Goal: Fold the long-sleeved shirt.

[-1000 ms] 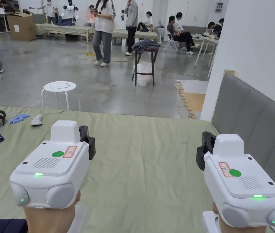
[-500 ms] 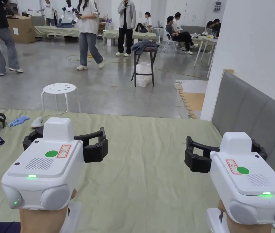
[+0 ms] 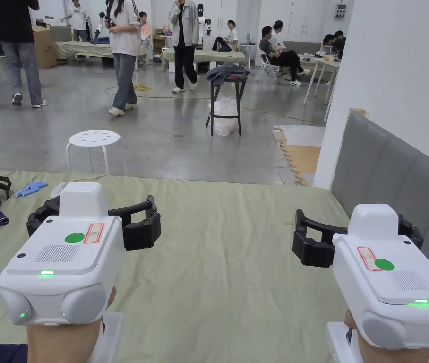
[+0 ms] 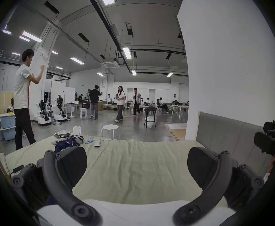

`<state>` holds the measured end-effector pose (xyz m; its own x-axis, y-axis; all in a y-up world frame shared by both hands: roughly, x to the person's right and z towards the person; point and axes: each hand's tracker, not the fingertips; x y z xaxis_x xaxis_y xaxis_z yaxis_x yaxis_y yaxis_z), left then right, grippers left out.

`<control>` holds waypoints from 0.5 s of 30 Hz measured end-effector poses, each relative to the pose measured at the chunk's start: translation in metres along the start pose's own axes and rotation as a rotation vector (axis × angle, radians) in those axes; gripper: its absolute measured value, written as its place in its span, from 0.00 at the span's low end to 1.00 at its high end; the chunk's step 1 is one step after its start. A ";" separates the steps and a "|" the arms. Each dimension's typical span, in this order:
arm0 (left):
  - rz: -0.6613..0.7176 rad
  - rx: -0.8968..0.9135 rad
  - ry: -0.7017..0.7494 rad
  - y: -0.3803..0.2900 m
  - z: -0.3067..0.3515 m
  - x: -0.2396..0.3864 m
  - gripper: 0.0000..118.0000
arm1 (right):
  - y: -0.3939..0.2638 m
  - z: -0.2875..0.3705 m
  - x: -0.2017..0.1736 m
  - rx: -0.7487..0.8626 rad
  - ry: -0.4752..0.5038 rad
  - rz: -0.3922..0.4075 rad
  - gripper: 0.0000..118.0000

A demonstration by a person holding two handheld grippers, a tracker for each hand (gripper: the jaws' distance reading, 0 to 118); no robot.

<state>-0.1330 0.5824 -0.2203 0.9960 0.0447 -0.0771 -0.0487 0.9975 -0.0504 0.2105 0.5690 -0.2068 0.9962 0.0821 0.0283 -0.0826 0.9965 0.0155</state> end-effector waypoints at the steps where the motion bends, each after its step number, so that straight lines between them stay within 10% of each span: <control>1: -0.002 -0.003 -0.002 0.000 -0.001 0.000 0.94 | 0.000 0.000 0.000 0.001 0.000 0.000 1.00; 15: -0.018 0.038 0.014 0.005 0.010 0.000 0.94 | -0.007 0.004 0.001 0.000 0.004 -0.004 1.00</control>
<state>-0.1321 0.5877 -0.2103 0.9955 0.0264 -0.0909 -0.0278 0.9995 -0.0144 0.2116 0.5622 -0.2027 0.9966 0.0786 0.0246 -0.0790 0.9967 0.0157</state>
